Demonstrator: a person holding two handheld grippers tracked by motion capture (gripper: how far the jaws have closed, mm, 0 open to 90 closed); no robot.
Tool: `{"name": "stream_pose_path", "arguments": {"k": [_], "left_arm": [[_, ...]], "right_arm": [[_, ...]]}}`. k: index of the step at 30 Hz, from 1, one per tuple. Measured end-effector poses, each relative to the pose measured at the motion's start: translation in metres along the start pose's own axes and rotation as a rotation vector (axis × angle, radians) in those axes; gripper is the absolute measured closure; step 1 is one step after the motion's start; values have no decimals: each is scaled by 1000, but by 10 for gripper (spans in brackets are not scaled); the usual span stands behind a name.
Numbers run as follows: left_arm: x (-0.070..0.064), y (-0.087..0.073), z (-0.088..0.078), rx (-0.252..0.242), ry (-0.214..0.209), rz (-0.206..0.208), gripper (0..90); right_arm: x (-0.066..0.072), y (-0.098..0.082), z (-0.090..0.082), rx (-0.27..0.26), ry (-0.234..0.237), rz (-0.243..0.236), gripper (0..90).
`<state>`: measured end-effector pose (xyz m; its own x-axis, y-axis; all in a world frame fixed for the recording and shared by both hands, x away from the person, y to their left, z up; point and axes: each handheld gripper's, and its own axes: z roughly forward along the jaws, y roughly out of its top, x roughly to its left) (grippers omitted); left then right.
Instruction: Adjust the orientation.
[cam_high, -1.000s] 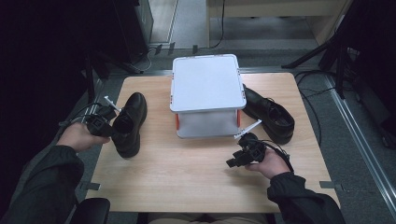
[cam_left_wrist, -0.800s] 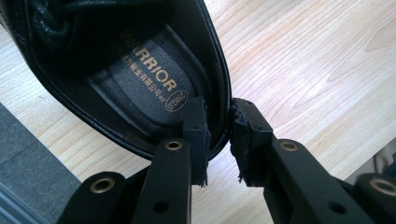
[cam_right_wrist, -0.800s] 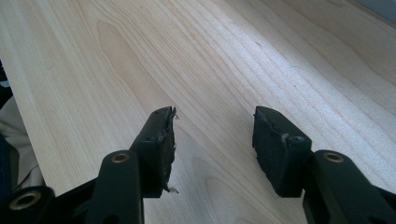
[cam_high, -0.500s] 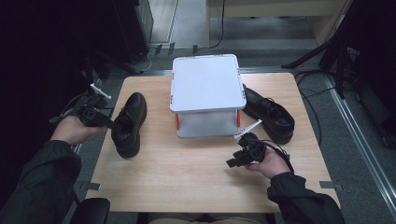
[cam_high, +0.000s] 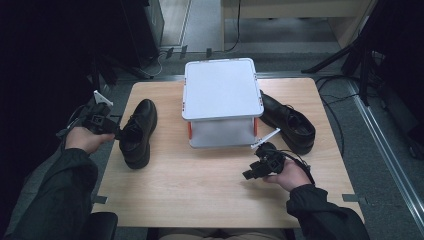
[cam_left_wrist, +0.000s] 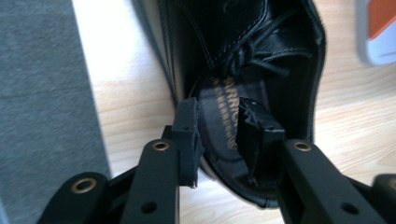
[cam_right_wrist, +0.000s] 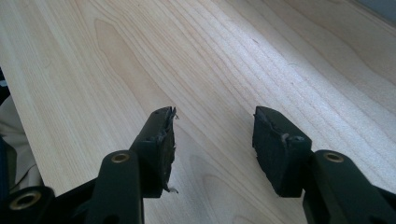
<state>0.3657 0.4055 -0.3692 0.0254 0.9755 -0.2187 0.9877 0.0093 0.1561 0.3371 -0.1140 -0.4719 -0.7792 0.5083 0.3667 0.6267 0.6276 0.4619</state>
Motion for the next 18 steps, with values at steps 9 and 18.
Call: {"name": "stream_pose_path", "arguments": {"k": [9,18], "left_arm": [[4,-5,2,12,36,-30,680],[6,4,35,39,68,-65,672]], "right_arm": [[0,0,0,5,-1,-2,492],[2,1,2,14,0,-7,492]]}}
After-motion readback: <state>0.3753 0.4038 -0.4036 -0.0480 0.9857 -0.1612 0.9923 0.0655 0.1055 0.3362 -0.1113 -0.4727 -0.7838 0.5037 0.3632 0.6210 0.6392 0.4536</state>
